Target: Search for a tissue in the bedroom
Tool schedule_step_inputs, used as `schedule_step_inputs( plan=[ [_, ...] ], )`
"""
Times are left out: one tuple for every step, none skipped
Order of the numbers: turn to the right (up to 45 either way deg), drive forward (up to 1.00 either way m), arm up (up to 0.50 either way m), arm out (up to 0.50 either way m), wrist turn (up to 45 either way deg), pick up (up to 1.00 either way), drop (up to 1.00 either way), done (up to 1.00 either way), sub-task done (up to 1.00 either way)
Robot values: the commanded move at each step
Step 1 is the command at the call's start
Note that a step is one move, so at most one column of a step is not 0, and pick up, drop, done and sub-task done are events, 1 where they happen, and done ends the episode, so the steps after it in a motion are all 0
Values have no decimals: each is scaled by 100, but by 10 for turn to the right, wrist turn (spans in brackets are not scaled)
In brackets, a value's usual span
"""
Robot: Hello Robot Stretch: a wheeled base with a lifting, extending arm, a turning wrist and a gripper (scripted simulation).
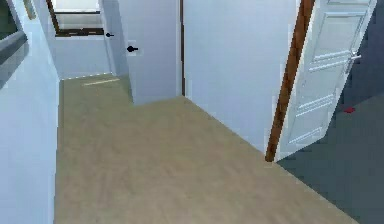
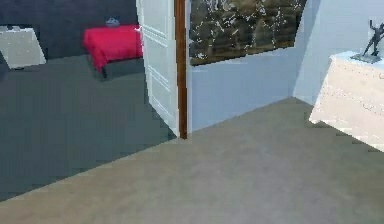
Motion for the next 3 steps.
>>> schedule_step_inputs(
  plan=[
    [-30, 0, 0, 0, 0, 0, 0, 0, 0],
    [0, 15, 0, 0, 0, 0, 0, 0, 0],
    [-210, 0, 0, 0, 0, 0, 0, 0, 0]
  ],
)
